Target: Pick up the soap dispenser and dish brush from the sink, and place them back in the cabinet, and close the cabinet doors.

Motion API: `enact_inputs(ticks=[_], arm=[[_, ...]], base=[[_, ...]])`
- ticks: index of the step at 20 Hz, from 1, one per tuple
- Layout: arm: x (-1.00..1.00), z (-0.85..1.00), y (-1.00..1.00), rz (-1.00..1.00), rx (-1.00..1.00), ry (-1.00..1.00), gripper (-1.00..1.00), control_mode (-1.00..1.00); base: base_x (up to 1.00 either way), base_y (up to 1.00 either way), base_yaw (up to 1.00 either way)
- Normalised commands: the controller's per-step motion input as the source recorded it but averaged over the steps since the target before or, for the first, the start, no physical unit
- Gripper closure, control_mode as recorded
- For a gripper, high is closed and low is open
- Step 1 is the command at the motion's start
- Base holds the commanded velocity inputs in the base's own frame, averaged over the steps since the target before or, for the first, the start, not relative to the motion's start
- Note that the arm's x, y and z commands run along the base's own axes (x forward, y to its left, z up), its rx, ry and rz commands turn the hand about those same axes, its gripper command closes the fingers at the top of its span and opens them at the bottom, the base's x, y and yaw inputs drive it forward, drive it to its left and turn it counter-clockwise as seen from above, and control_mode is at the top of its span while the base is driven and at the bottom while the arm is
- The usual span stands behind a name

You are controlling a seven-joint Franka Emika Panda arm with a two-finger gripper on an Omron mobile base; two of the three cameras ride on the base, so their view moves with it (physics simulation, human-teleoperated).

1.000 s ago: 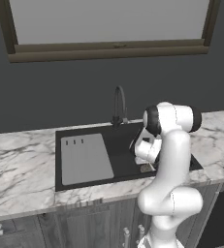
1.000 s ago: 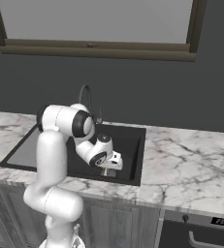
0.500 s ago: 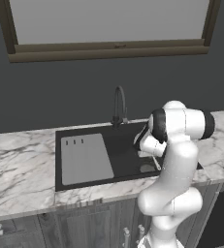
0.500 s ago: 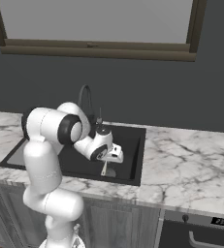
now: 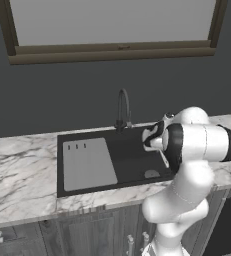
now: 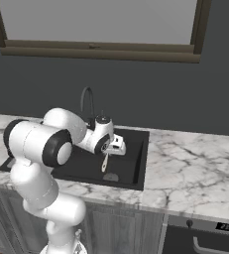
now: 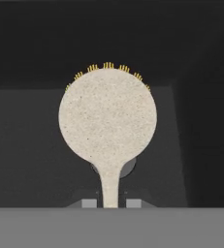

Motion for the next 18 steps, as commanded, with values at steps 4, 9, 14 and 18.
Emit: enact_inputs(ticks=[4,9,14,18], arm=[[-0.19,0.65,0.00,0.00,0.00,0.00,1.00,-1.00],[-0.41,0.64,0.00,0.00,0.00,0.00,1.00,-1.00],[-0.54,0.60,0.00,0.00,0.00,-0.01,1.00,-1.00],[-0.57,0.55,0.00,0.00,0.00,0.00,1.00,-1.00]], base=[[0.00,0.00,0.00],[0.00,0.00,0.00],[0.00,0.00,0.00],[0.00,0.00,0.00]])
